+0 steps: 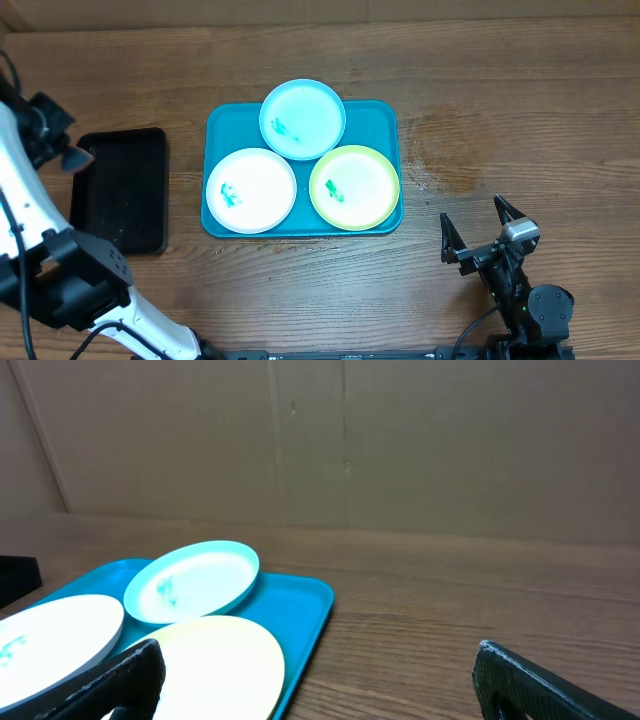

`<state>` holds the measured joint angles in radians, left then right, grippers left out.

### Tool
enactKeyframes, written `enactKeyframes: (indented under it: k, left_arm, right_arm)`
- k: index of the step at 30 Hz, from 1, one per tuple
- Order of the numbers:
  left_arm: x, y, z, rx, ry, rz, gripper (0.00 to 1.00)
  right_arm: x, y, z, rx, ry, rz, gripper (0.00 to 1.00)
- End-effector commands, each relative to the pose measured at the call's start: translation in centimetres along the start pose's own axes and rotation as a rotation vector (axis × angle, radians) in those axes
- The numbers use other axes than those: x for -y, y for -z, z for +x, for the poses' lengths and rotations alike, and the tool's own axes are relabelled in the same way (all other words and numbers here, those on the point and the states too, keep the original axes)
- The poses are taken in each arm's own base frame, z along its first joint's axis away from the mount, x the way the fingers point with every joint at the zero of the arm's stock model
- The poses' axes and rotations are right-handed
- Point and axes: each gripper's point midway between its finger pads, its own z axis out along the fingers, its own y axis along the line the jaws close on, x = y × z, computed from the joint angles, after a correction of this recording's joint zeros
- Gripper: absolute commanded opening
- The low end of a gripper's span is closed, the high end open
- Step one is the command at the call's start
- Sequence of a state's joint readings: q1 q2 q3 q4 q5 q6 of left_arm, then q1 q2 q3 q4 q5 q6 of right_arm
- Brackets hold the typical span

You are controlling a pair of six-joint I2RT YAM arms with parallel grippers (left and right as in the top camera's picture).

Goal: Clean dirty plates on tray and stack at the side
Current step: 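Lift the sponge with the left gripper and place it on the pink plate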

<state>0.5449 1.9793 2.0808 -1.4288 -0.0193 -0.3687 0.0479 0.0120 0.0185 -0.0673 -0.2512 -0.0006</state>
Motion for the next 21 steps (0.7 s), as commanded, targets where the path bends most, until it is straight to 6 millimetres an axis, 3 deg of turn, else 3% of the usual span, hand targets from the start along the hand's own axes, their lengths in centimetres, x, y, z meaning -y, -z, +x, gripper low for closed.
enactKeyframes:
  k: [1, 3, 5, 9, 10, 11, 15, 18, 21]
  left_arm:
    - [-1.6, -8.1, 1.9, -0.099, 0.037, -0.124, 0.04]
    - [0.2, -9.8, 4.3, -0.214, -0.011, 0.003, 0.04]
    - [1.5, -8.9, 4.6, -0.236, -0.037, 0.096, 0.04]
    - [2.6, -3.9, 3.5, -0.193, -0.043, 0.167, 0.04]
    - [3.0, -0.6, 2.6, -0.126, -0.063, 0.192, 0.04]
    - [3.3, 1.1, 2.3, -0.087, -0.084, 0.208, 0.04]
    - [5.7, 7.2, 3.3, 0.049, -0.185, 0.27, 0.04]
    - [8.0, 9.3, 5.9, 0.06, -0.278, 0.302, 0.04]
    - [10.2, 9.1, 9.5, -0.019, -0.399, 0.3, 0.04]
  right_arm:
    - [0.1, 0.0, 0.2, 0.005, 0.001, 0.003, 1.0]
    - [0.1, 0.0, 0.2, 0.005, 0.001, 0.003, 1.0]
    - [0.1, 0.0, 0.2, 0.005, 0.001, 0.003, 1.0]
    - [0.1, 0.0, 0.2, 0.005, 0.001, 0.003, 1.0]
    - [0.1, 0.0, 0.2, 0.005, 0.001, 0.003, 1.0]
    - [0.1, 0.0, 0.2, 0.005, 0.001, 0.003, 1.0]
    - [0.1, 0.0, 0.2, 0.004, 0.001, 0.003, 1.0]
    - [0.1, 0.0, 0.2, 0.005, 0.001, 0.003, 1.0]
    - [0.1, 0.0, 0.2, 0.004, 0.001, 0.004, 1.0]
